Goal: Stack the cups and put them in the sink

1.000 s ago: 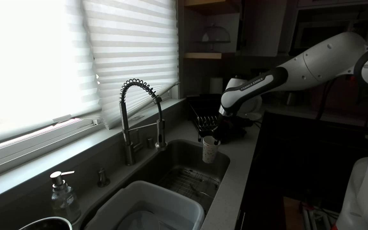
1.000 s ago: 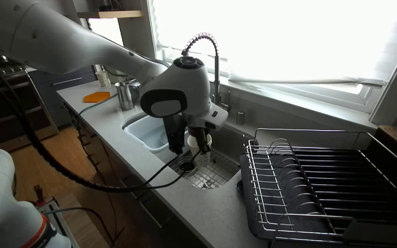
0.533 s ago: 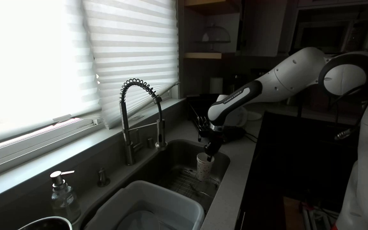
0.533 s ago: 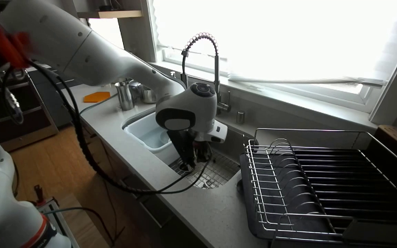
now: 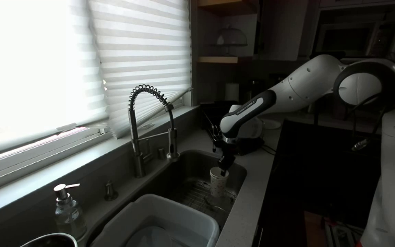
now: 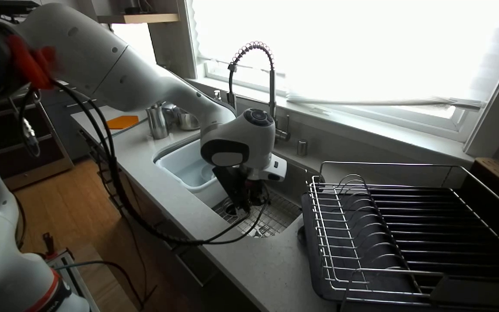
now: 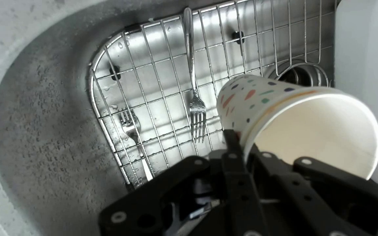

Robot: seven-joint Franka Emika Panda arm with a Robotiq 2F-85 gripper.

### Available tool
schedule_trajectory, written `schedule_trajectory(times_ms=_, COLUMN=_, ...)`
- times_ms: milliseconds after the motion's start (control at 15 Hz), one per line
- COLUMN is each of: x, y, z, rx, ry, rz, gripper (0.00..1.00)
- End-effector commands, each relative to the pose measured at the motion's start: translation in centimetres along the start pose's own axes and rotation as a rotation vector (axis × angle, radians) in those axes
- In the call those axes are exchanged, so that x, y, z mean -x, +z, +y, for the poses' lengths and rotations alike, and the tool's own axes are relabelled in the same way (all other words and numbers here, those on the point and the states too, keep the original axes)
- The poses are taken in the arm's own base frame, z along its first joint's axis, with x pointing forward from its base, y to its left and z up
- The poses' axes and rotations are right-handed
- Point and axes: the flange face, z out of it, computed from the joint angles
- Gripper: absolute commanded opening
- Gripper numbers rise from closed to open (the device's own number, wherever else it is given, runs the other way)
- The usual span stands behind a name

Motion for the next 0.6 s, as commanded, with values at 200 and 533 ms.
schedule_trajectory(times_ms=200, x=-1.1, y=4.0, z=-0.9, rx=0.05, ry=0.038, rz=0.065, gripper=0.01)
schedule_trajectory(times_ms=533, x=-0.9, y=7.6, z=0.4, rx=0.081, ry=0.167, rz=0.047, gripper=0.01)
